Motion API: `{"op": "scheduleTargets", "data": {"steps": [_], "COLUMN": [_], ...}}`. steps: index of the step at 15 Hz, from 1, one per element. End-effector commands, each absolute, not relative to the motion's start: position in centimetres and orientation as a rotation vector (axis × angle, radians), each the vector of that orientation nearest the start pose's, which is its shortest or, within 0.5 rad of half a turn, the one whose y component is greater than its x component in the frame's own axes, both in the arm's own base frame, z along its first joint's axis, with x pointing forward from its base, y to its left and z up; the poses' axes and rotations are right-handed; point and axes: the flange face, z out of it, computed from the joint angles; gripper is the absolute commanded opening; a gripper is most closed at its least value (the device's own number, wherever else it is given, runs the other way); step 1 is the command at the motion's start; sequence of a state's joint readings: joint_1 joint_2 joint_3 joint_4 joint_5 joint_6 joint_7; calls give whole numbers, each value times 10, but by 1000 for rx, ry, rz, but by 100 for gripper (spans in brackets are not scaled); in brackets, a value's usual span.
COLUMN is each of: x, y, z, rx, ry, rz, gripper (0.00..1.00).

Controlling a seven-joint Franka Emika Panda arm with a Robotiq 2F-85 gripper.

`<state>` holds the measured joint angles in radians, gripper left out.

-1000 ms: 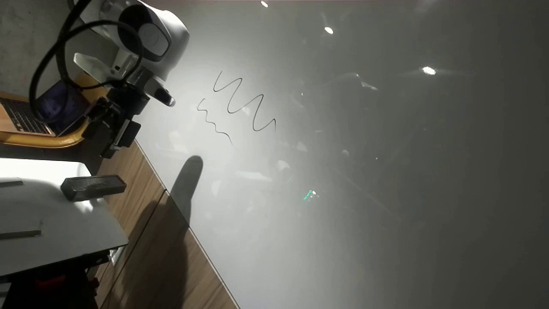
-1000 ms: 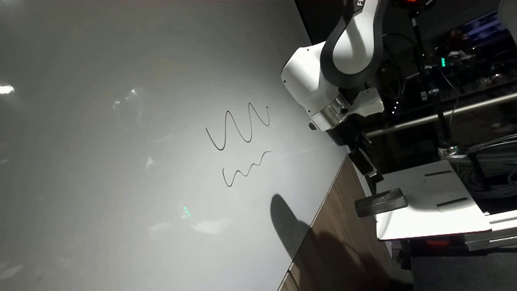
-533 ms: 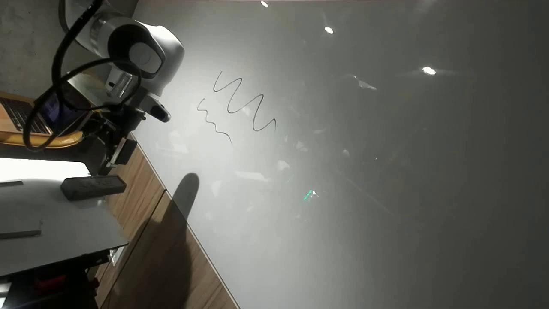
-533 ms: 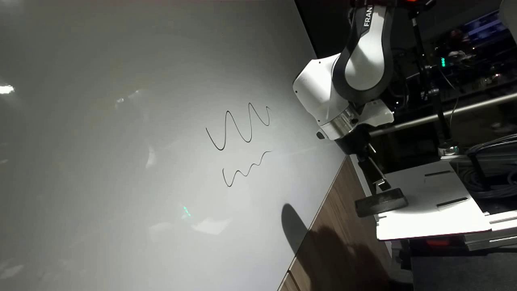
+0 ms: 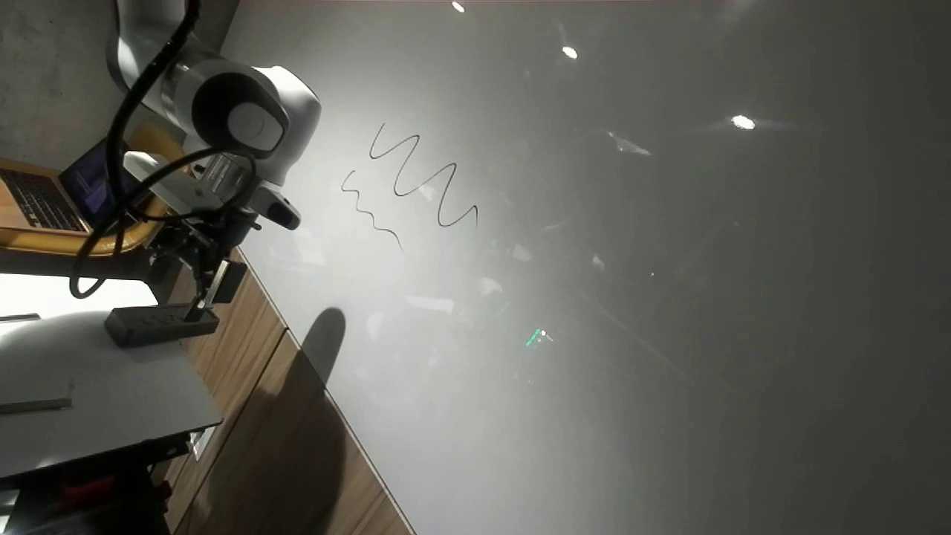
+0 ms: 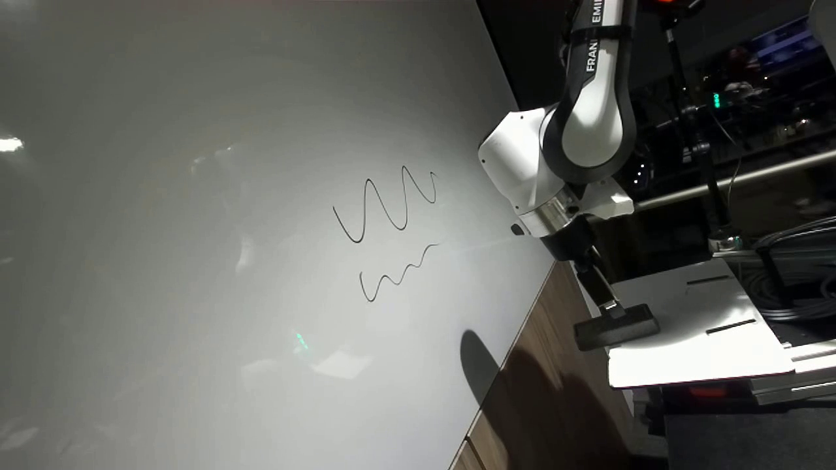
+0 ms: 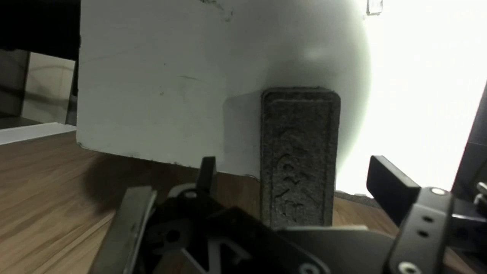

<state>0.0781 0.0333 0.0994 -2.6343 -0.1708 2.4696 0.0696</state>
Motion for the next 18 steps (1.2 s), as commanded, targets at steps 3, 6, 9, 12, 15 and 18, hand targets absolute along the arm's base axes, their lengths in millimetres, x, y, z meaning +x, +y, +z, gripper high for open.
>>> {"op": "scheduleTargets", "data": {"steps": [3,6,9,12,15,18], "x": [405,402,402,404,405,406], "y": [79,79,80,82,84,82], "z": [202,192,189,186,187,189], "rx": [-3197,-3189,-3189,-3190,-3192,-3191], "ry": [-461,-460,-462,-463,-464,-458], "rz": [286,303,304,312,311,306], "gripper": [100,100,100,92,58,34]}}
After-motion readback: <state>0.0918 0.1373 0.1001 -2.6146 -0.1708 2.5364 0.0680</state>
